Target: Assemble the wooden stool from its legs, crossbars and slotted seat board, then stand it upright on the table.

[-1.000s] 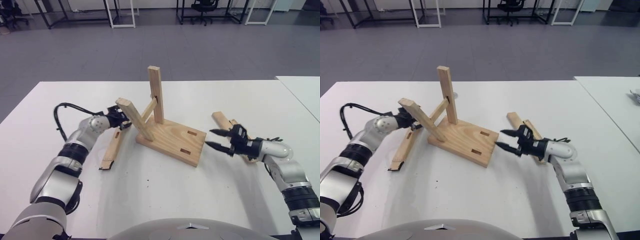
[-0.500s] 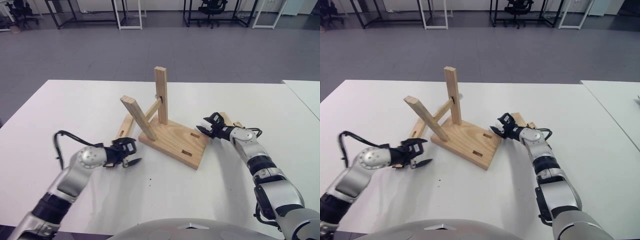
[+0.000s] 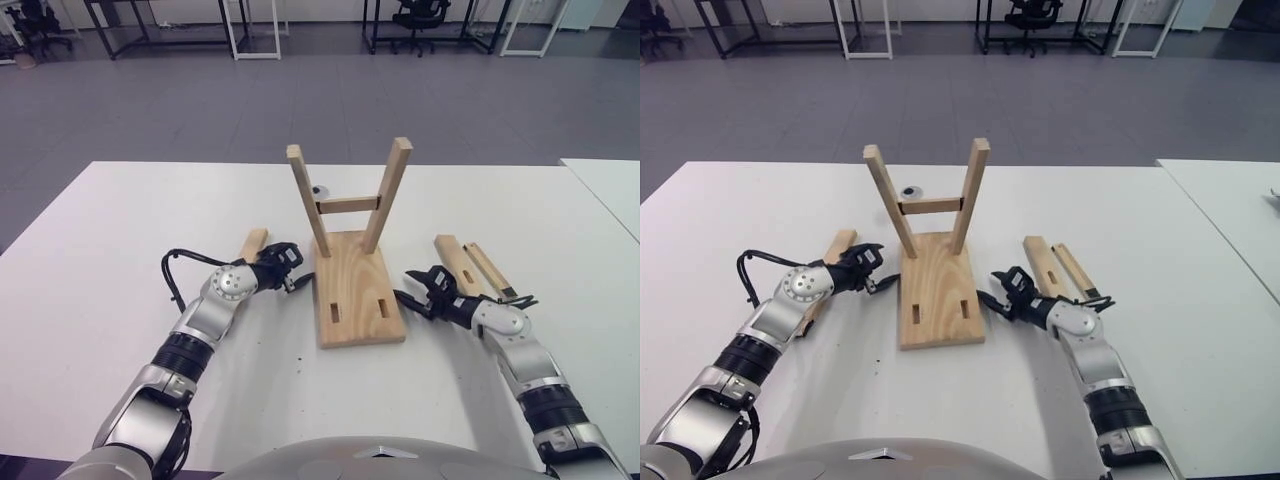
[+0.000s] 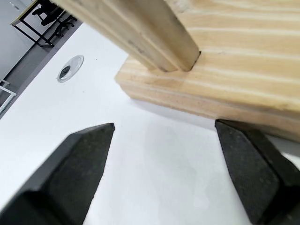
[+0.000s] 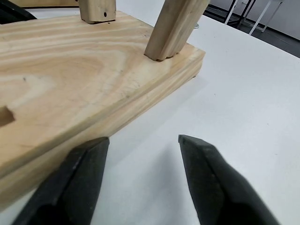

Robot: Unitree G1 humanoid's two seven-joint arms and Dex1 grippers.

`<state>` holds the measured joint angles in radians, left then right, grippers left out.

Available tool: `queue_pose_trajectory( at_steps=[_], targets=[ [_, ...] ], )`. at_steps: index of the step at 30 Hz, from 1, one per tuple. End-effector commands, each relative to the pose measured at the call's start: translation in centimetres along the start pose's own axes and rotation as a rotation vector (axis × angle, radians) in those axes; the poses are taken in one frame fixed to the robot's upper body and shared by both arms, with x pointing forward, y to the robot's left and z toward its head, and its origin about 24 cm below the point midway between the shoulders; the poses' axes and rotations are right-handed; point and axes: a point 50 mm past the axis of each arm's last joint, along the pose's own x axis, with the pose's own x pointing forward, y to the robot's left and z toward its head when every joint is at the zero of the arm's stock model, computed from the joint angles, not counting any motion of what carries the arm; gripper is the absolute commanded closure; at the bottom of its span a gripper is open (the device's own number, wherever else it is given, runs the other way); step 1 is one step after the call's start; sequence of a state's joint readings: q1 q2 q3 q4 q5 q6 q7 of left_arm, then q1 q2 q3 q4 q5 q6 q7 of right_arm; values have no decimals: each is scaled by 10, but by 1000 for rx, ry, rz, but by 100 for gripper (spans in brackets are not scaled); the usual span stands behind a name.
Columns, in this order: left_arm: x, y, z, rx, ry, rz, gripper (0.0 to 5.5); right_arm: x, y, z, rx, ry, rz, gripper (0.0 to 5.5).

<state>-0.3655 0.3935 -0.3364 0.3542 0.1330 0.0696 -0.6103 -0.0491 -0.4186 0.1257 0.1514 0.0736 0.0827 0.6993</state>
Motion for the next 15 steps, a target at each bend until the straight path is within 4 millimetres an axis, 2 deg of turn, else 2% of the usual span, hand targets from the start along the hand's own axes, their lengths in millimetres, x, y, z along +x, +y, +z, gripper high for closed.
queue_pose_trajectory(
  at_steps=[1,2,4,5,6,8,12,15],
  targets=[
    [7,-17,-11,-38,28,-51,154,1,-7,24,43,-88,-107,271],
    [6,-12,-11,-38,16,-24,154,-4,-15,32,94,-130,-138,271],
    [7,0,-3,-57,-41,60,154,-22,-42,55,224,-276,-244,271],
    [5,4,1,-79,-73,105,154,-34,-57,60,285,-330,-319,271],
    [0,7,3,-115,-110,160,154,-47,-70,56,316,-329,-399,271],
    [-14,7,2,-208,-168,256,154,-63,-84,39,321,-253,-483,271],
    [-43,-10,5,-344,-238,350,154,-82,-86,5,353,-104,-525,271],
    [-55,-16,15,-416,-269,391,154,-86,-83,-18,409,-7,-523,271]
  ],
)
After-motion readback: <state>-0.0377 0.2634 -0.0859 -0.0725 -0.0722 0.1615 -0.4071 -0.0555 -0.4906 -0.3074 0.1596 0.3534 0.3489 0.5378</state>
